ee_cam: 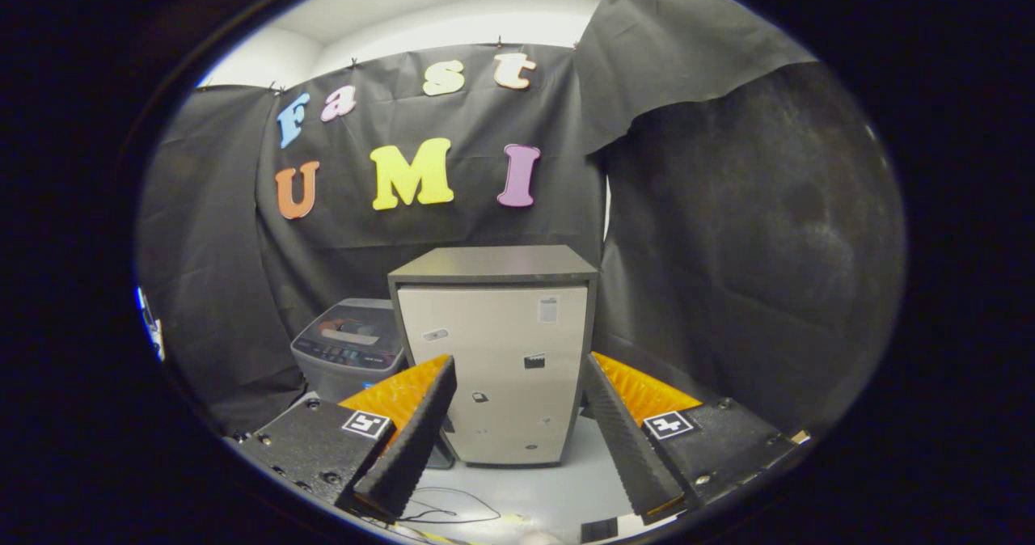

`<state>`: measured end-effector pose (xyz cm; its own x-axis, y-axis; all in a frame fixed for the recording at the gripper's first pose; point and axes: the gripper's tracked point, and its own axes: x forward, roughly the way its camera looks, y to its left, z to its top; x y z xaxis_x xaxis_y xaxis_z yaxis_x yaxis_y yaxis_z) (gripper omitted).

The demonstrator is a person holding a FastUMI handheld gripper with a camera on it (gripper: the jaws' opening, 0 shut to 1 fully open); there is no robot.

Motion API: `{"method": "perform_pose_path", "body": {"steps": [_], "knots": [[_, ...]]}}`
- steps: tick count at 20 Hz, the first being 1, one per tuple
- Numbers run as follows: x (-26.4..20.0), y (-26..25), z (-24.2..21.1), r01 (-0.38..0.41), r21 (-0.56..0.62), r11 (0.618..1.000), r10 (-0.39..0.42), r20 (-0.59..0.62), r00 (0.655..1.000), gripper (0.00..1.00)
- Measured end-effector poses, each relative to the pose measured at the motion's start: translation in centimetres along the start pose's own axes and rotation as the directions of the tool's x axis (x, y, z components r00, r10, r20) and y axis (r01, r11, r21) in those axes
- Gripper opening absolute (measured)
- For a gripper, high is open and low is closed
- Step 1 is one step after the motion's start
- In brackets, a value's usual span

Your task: Put the clothes into the washing machine and then close the washing machine lid.

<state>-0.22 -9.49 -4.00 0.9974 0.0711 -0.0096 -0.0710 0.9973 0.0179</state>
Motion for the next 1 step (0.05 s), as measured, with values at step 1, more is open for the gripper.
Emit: {"method": "perform_pose_path", "body": {"steps": [1], "knots": [[-0.11, 0.00, 0.04, -0.001, -0.003, 1.000, 0.001, 0.002, 1.000, 0.99]]}}
